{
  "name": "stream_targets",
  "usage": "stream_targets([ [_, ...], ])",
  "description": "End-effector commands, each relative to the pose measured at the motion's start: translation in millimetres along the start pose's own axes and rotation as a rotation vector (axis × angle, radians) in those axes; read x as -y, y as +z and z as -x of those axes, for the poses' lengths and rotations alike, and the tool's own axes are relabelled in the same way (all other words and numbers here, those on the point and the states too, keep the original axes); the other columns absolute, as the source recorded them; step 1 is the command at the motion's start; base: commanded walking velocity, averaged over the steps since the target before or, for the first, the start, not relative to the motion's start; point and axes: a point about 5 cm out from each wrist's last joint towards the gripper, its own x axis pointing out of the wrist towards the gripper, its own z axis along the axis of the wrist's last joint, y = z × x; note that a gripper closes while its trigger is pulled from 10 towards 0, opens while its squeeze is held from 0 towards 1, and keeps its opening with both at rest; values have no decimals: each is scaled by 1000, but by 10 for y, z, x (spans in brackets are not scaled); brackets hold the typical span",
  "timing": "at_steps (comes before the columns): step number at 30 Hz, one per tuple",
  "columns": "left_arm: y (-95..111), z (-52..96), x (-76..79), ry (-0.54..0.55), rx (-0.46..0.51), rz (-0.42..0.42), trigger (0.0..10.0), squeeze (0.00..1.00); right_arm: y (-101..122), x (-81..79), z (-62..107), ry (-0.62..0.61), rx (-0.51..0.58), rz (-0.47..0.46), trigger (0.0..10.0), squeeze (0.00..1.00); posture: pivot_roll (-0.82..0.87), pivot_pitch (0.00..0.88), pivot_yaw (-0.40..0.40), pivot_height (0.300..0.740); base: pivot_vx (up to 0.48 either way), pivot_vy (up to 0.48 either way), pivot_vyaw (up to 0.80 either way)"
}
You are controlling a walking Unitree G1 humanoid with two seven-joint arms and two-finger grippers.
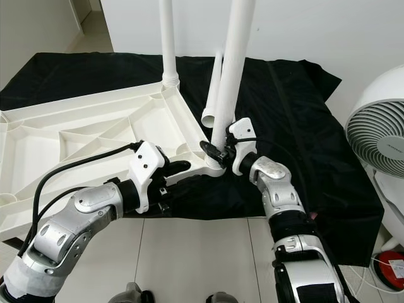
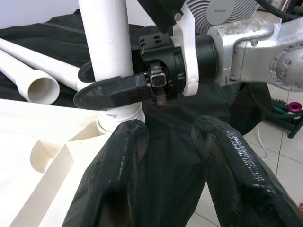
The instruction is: Building children table
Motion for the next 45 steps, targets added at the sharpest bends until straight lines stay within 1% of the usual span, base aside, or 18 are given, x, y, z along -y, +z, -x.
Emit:
stream_targets([
  [1,-8,20,-8,10,-8,-6,10000,0,-33,-49,-10,-8,-12,-23,10000,0,-49,59,20,740,0,0,0],
  [2,-11,15,-7,7,-9,-5,10000,0,-50,-148,-19,-21,-10,-33,10000,0,-49,59,20,740,0,0,0],
  [5,-11,11,-9,5,-9,-3,10000,0,-64,-232,-29,-39,-10,-53,10000,0,-59,65,25,740,0,0,0],
  [6,-10,7,-15,4,-8,-2,10000,0,-80,-280,-42,-91,-17,-80,10000,0,-64,68,30,740,0,0,0],
  [8,-10,7,-15,4,-8,-2,10000,0,-80,-280,-42,-91,-17,-80,10000,0,-64,68,30,740,0,0,0],
  [9,-9,0,-16,1,-7,-1,10000,0,-102,-310,-48,-163,-30,-104,10000,0,-68,64,31,740,0,0,0],
  [12,-9,0,-16,1,-7,-1,10000,0,-102,-310,-48,-163,-30,-104,10000,0,-68,64,31,740,0,0,0],
  [15,-9,-17,-15,-11,-6,-5,10000,0,-122,-472,-6,-405,1,-162,10000,0,-72,58,30,740,0,0,0],
  [17,-9,-17,-15,-11,-6,-5,10000,0,-122,-472,-6,-405,1,-162,10000,0,-72,58,30,740,0,0,0],
  [20,-10,-18,-23,-11,-6,-6,10000,0,-107,-537,21,-502,22,-174,10000,0,-72,58,30,740,0,0,0],
  [25,-5,-13,-29,-9,-6,-7,10000,0,-90,-574,27,-536,16,-170,10000,0,-72,63,29,740,0,0,0],
  [26,-3,-10,-30,-9,-7,-8,10000,0,-68,-589,36,-538,21,-180,10000,1000,-71,64,33,740,0,0,0],
  [33,-3,-8,-30,-10,-8,-9,10000,0,-32,-593,50,-528,34,-180,10000,1000,-71,64,33,740,0,0,0],
  [36,4,-7,-33,-10,-8,-9,10000,0,21,-548,30,-460,57,-190,10000,1000,-72,74,37,740,0,0,0],
  [37,7,-6,-32,-11,-7,-7,10000,0,48,-538,17,-392,63,-185,10000,0,-72,74,37,740,0,0,0],
  [38,7,-3,-28,-12,-8,-7,10000,0,73,-519,17,-325,74,-173,10000,0,-72,74,37,740,0,0,0],
  [41,5,-3,-26,-13,-8,-6,10000,0,81,-503,19,-280,77,-167,10000,0,-72,78,40,740,0,0,0],
  [45,-2,-2,-17,-16,-13,-6,10000,0,80,-428,30,-128,62,-88,10000,0,-72,78,40,740,0,0,0],
])
